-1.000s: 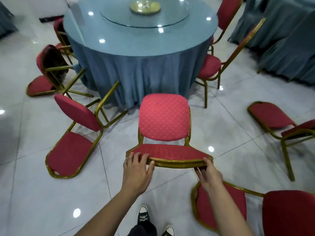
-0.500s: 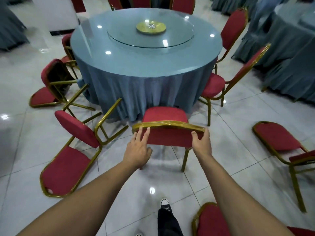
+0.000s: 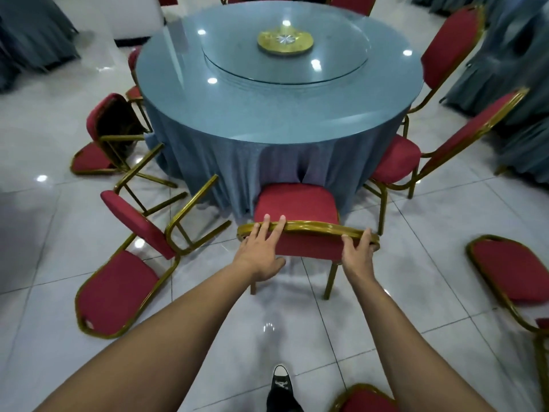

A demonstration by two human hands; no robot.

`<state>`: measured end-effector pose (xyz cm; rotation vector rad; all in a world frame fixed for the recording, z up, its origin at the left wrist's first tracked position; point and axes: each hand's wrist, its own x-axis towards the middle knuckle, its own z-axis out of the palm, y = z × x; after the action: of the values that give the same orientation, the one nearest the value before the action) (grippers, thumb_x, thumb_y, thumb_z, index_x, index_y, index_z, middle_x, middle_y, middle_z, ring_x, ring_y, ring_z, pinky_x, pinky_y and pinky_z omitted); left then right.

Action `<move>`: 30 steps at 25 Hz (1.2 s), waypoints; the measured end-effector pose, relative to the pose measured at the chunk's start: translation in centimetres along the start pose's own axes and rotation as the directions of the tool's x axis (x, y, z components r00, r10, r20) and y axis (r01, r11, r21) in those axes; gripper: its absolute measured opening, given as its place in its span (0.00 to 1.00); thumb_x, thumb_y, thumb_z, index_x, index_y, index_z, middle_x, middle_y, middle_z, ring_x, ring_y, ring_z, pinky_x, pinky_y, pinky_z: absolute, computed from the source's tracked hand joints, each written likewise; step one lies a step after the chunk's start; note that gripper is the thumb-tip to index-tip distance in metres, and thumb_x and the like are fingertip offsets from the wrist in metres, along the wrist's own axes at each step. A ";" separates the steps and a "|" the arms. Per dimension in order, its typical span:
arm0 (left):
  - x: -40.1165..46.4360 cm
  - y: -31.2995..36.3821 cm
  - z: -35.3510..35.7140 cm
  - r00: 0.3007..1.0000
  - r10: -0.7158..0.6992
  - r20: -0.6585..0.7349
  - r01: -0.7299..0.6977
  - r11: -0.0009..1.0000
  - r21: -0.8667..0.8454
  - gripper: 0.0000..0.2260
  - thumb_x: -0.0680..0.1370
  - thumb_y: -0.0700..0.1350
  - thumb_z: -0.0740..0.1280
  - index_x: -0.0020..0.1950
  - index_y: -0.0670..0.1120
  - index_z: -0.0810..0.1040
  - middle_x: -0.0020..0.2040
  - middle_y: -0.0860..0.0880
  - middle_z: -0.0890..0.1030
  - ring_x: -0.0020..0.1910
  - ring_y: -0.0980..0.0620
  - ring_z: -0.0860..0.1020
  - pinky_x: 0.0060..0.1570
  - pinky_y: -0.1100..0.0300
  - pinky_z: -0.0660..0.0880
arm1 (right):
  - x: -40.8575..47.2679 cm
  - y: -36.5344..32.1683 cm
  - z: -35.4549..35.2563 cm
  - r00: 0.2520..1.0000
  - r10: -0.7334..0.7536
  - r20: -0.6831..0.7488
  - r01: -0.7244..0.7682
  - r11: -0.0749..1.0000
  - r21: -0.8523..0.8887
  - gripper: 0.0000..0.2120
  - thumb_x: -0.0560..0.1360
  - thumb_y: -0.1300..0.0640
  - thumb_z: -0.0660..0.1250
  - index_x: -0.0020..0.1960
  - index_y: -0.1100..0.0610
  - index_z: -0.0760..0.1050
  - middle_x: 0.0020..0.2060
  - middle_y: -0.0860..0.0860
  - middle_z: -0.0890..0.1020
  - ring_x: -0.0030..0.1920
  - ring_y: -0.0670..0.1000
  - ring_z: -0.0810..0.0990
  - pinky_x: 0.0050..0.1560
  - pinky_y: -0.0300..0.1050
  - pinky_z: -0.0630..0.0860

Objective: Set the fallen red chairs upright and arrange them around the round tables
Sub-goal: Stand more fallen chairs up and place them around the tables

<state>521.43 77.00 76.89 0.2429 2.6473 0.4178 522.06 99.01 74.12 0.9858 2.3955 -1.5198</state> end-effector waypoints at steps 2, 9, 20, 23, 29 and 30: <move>0.6 0.3 -0.7 1.000 0.000 0.007 0.001 1.000 -0.021 0.40 0.80 0.52 0.63 0.80 0.61 0.35 0.82 0.48 0.39 0.81 0.42 0.45 0.78 0.41 0.53 | 0.8 -0.6 -0.6 1.000 -0.014 -0.027 0.011 0.995 -0.098 0.32 0.83 0.44 0.56 0.82 0.50 0.47 0.79 0.61 0.55 0.74 0.64 0.65 0.71 0.60 0.67; -4.3 -2.9 -1.7 0.995 0.001 -0.103 -0.010 0.997 -0.080 0.28 0.81 0.49 0.61 0.81 0.55 0.56 0.80 0.49 0.59 0.77 0.45 0.60 0.74 0.44 0.63 | -7.0 -1.1 4.2 0.923 -0.382 -0.051 0.346 0.880 -0.326 0.32 0.80 0.49 0.63 0.81 0.51 0.54 0.71 0.57 0.69 0.68 0.59 0.68 0.69 0.58 0.68; -23.7 -23.1 -6.5 0.877 -0.274 -0.396 0.180 0.949 -0.258 0.18 0.82 0.51 0.60 0.72 0.53 0.70 0.69 0.52 0.72 0.67 0.49 0.69 0.67 0.50 0.69 | -23.6 -7.9 26.0 0.705 -0.637 0.313 0.701 0.693 -0.169 0.23 0.78 0.57 0.67 0.71 0.54 0.70 0.66 0.54 0.73 0.65 0.55 0.73 0.66 0.54 0.71; -29.1 -29.6 -7.2 0.837 -0.339 -0.429 0.231 0.931 -0.284 0.16 0.82 0.50 0.61 0.69 0.52 0.72 0.67 0.51 0.74 0.65 0.48 0.71 0.65 0.49 0.70 | -29.6 -8.7 31.9 0.681 -0.639 0.358 0.715 0.685 -0.139 0.21 0.78 0.57 0.66 0.70 0.52 0.71 0.64 0.52 0.73 0.63 0.53 0.73 0.63 0.46 0.70; -36.0 -41.7 -7.5 0.769 -0.468 -0.436 0.304 0.867 -0.394 0.15 0.81 0.49 0.61 0.67 0.53 0.74 0.65 0.52 0.75 0.64 0.48 0.71 0.66 0.48 0.70 | -37.0 -10.0 42.5 0.592 -0.633 0.498 0.754 0.654 -0.065 0.19 0.78 0.57 0.66 0.68 0.50 0.71 0.62 0.49 0.73 0.59 0.50 0.75 0.59 0.45 0.73; -36.4 -43.7 -7.8 0.764 -0.473 -0.439 0.304 0.864 -0.402 0.14 0.81 0.49 0.61 0.67 0.53 0.74 0.65 0.52 0.75 0.64 0.48 0.71 0.66 0.48 0.69 | -37.5 -10.7 44.4 0.590 -0.629 0.507 0.752 0.656 -0.062 0.18 0.78 0.57 0.65 0.68 0.49 0.71 0.61 0.48 0.72 0.59 0.50 0.75 0.60 0.47 0.75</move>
<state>545.71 25.42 83.79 -0.6176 2.9820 0.8407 535.07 41.45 77.39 -0.4384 2.6269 -1.3029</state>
